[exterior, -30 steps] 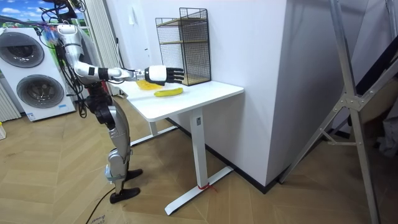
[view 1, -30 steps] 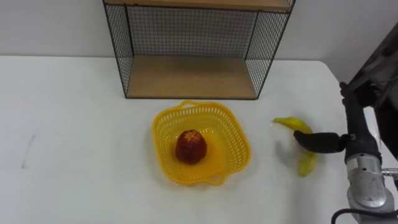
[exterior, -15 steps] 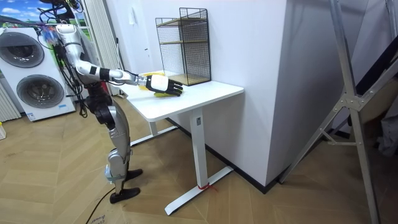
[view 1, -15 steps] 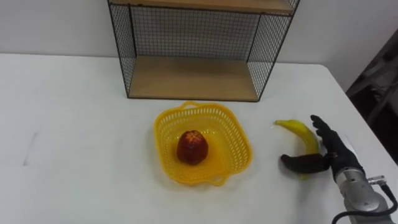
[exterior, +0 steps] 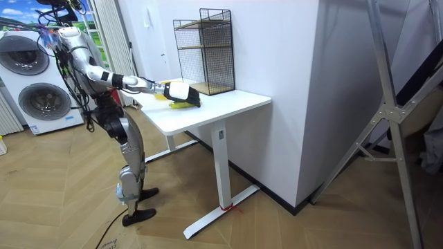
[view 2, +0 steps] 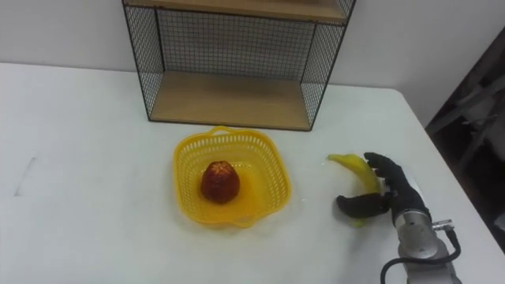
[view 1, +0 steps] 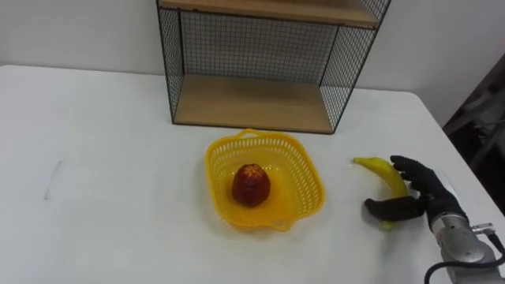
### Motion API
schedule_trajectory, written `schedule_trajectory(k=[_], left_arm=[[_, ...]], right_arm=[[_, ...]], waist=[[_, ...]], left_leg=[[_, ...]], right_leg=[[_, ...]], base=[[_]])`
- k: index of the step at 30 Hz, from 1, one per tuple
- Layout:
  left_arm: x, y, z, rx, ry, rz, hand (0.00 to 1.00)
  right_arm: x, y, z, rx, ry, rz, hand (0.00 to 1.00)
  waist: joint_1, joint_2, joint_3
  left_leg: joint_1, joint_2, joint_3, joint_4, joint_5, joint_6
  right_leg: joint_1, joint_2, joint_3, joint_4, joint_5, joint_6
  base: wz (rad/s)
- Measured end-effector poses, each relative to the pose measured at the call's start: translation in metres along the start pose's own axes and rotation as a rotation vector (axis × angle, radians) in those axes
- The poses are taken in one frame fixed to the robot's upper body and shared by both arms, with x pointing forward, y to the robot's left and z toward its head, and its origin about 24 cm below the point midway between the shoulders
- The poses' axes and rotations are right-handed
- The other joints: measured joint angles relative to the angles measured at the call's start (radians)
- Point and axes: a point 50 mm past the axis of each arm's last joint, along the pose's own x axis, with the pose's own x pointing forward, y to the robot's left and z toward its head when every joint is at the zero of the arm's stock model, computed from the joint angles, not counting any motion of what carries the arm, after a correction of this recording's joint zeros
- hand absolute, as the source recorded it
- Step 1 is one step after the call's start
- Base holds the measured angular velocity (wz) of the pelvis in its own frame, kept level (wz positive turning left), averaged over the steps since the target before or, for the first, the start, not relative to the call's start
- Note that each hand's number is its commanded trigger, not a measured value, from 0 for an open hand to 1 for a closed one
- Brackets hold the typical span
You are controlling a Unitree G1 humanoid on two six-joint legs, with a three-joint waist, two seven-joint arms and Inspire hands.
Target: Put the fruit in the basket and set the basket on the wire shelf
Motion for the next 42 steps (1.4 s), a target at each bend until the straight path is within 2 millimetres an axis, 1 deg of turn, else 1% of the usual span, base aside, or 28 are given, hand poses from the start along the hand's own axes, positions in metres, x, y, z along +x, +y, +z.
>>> schedule_trajectory(k=[2,3,5,12,18,19,22,24,26,27,28,30,32,33,35,37,42], left_arm=[[0.0,0.001,0.001,0.001,-0.004,0.002,0.0],[0.0,0.001,0.002,0.001,-0.007,0.003,0.0],[0.0,0.001,0.003,0.001,-0.012,0.007,0.0],[0.0,0.003,0.004,0.001,-0.015,0.025,0.0],[0.0,0.003,0.005,0.002,-0.018,0.033,0.0],[0.0,0.004,0.008,0.003,-0.023,0.041,0.0],[0.001,0.005,0.016,0.005,-0.045,0.045,0.0],[0.001,0.006,0.017,0.004,-0.051,0.047,0.0],[0.001,0.006,0.019,0.005,-0.059,0.047,0.0],[0.001,0.006,0.019,0.006,-0.059,0.047,0.0],[0.001,0.006,0.019,0.006,-0.059,0.045,0.0],[0.001,0.005,0.018,0.007,-0.058,0.041,0.0],[0.001,0.003,0.016,0.004,-0.053,0.035,0.0],[0.001,0.003,0.015,0.004,-0.051,0.033,0.0],[0.001,0.002,0.013,0.004,-0.054,0.03,0.0],[0.001,0.002,0.014,0.006,-0.065,0.03,0.0],[0.001,0.002,0.017,0.014,-0.085,0.033,0.0]], right_arm=[[0.0,0.0,0.0,-0.035,-0.001,-0.009,1.0],[0.0,0.0,0.0,-0.043,0.0,-0.013,1.0],[0.001,-0.003,0.001,-0.067,0.001,-0.033,1.0],[0.001,-0.004,-0.002,-0.069,0.023,-0.05,1.0],[0.0,-0.003,0.001,-0.061,0.022,-0.057,1.0],[0.0,-0.002,0.007,-0.064,0.005,-0.053,1.0],[-0.004,0.002,0.02,-0.07,-0.047,-0.01,1.0],[-0.008,0.007,0.028,-0.075,-0.09,0.028,1.0],[-0.012,0.015,0.042,-0.051,-0.157,0.057,1.0],[-0.014,0.016,0.047,-0.05,-0.177,0.064,1.0],[-0.017,0.018,0.056,-0.045,-0.219,0.067,1.0],[-0.022,0.018,0.066,-0.023,-0.272,0.063,1.0],[-0.027,0.014,0.083,-0.015,-0.347,0.05,1.0],[-0.029,0.012,0.087,-0.014,-0.364,0.047,1.0],[-0.037,0.009,0.104,0.032,-0.445,0.048,1.0],[-0.043,0.007,0.115,0.069,-0.507,0.061,1.0],[-0.051,0.007,0.128,0.098,-0.576,0.09,1.0]], waist=[[-0.001,-0.002,-0.0037],[0.0,-0.002,-0.0038],[0.0,-0.002,-0.0039],[-0.001,-0.002,-0.0037],[-0.002,0.001,-0.0028],[-0.001,0.003,-0.0029],[0.0,0.013,0.0039],[0.0,0.018,0.0051],[0.004,0.023,0.0081],[0.005,0.025,0.0083],[0.005,0.028,0.009],[0.005,0.032,0.0079],[0.002,0.034,0.0073],[0.002,0.034,0.0071],[0.0,0.033,0.006],[-0.002,0.031,0.0058],[0.001,0.027,0.0041]], left_leg=[[0.003,-0.001,0.0,-0.004,0.0,0.0],[0.005,-0.001,0.0,-0.005,0.0,0.0],[0.01,-0.001,0.0,-0.009,0.0,0.0],[0.019,0.0,-0.002,-0.012,-0.003,-0.003],[0.015,0.0,-0.002,-0.012,-0.005,-0.003],[0.008,0.001,-0.002,-0.01,-0.005,-0.003],[-0.003,0.002,0.002,-0.008,-0.004,-0.002],[-0.003,0.003,0.006,-0.009,-0.004,-0.002],[-0.004,0.006,0.014,-0.011,-0.004,-0.002],[-0.004,0.007,0.017,-0.012,-0.004,-0.002],[-0.004,0.008,0.02,-0.014,-0.004,-0.002],[-0.008,0.009,0.021,-0.015,-0.005,-0.002],[-0.015,0.01,0.023,-0.015,-0.004,-0.003],[-0.015,0.01,0.025,-0.015,-0.003,-0.003],[-0.018,0.011,0.027,-0.015,-0.003,-0.003],[-0.02,0.011,0.027,-0.015,-0.003,-0.003],[-0.021,0.011,0.025,-0.016,-0.004,-0.002]], right_leg=[[0.002,0.0,0.003,0.0,0.001,-0.001],[0.003,0.0,0.003,0.0,0.001,-0.001],[0.007,0.0,0.003,0.0,0.001,-0.001],[0.017,0.001,0.002,0.004,0.002,-0.003],[0.014,0.0,0.003,0.006,0.002,-0.003],[0.003,0.0,0.002,0.011,0.002,-0.003],[-0.012,0.0,0.001,0.019,0.003,-0.003],[-0.014,0.0,0.004,0.02,0.003,-0.003],[-0.019,0.001,0.011,0.021,0.003,-0.003],[-0.021,0.001,0.013,0.022,0.003,-0.004],[-0.023,0.001,0.014,0.021,0.004,-0.004],[-0.027,0.001,0.013,0.021,0.004,-0.004],[-0.033,0.001,0.011,0.02,0.005,-0.005],[-0.033,0.001,0.011,0.02,0.005,-0.005],[-0.035,0.001,0.009,0.019,0.005,-0.005],[-0.037,0.001,0.008,0.019,0.005,-0.005],[-0.039,0.002,0.016,0.02,0.005,-0.005]], base=[[0.0],[0.0],[0.0],[0.0],[0.0],[0.0],[-0.03],[-0.07],[-0.1],[-0.12],[-0.08],[-0.02],[0.0],[0.0],[0.0],[0.0],[-0.01]])
